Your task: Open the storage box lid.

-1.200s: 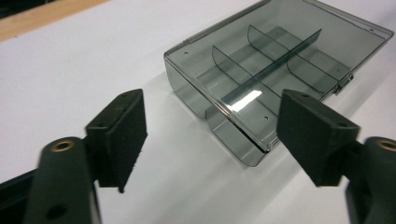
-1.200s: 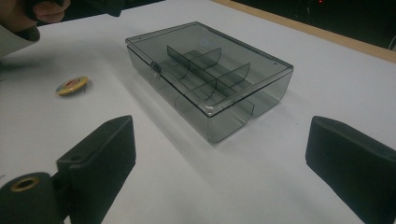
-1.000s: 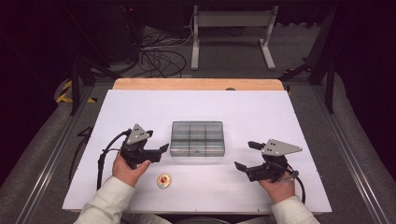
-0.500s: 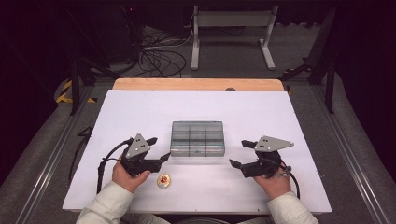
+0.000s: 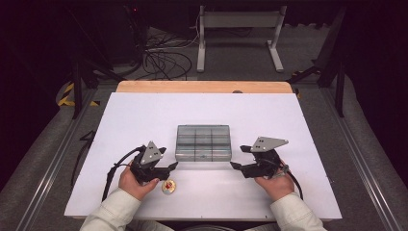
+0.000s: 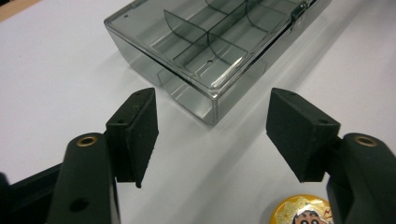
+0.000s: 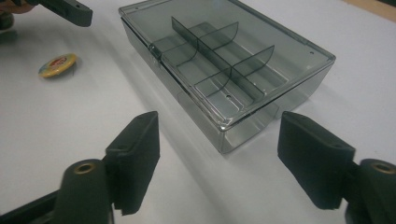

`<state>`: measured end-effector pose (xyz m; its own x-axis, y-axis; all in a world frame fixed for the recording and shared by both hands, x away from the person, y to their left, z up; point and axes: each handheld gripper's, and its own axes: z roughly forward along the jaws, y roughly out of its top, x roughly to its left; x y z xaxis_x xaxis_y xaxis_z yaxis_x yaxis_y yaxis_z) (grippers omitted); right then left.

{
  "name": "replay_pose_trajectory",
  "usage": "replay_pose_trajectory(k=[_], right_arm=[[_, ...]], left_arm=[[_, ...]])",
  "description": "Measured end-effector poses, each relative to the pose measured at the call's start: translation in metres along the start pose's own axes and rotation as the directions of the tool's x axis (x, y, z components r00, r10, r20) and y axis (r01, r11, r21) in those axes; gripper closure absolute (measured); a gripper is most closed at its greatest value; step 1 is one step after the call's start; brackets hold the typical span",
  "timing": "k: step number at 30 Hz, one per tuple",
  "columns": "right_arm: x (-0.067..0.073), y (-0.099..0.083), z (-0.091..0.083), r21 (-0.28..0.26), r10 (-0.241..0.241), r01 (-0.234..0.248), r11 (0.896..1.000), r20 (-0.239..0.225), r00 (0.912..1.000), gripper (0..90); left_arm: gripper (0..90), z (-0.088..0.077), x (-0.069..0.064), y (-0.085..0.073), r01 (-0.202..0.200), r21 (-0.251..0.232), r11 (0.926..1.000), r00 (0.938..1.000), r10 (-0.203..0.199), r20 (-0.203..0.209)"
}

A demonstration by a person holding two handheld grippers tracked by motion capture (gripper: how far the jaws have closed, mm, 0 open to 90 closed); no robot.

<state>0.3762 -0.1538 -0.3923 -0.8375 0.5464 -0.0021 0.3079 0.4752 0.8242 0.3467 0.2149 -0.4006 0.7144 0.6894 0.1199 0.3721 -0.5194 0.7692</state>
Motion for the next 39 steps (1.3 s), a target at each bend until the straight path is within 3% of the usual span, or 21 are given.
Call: replay_pose_trajectory(k=[11,23,39], right_arm=[[-0.003,0.001,0.013,0.073,0.022,-0.023,0.997,0.007,0.9997,48.1],[-0.003,0.003,0.023,0.117,0.021,-0.022,0.993,0.011,0.9997,68.9],[-0.002,0.004,0.025,0.13,0.005,-0.01,0.991,0.032,0.9995,76.9]], left_arm=[[46.4,0.014,0.004,0.001,0.026,0.072,0.9971,0.9997,-0.025,-0.008],[59.5,0.023,0.003,0.002,0.035,0.104,0.994,0.9991,-0.037,0.02],[68.6,0.028,0.002,0.005,0.025,0.117,0.9928,0.9987,-0.03,0.041]])
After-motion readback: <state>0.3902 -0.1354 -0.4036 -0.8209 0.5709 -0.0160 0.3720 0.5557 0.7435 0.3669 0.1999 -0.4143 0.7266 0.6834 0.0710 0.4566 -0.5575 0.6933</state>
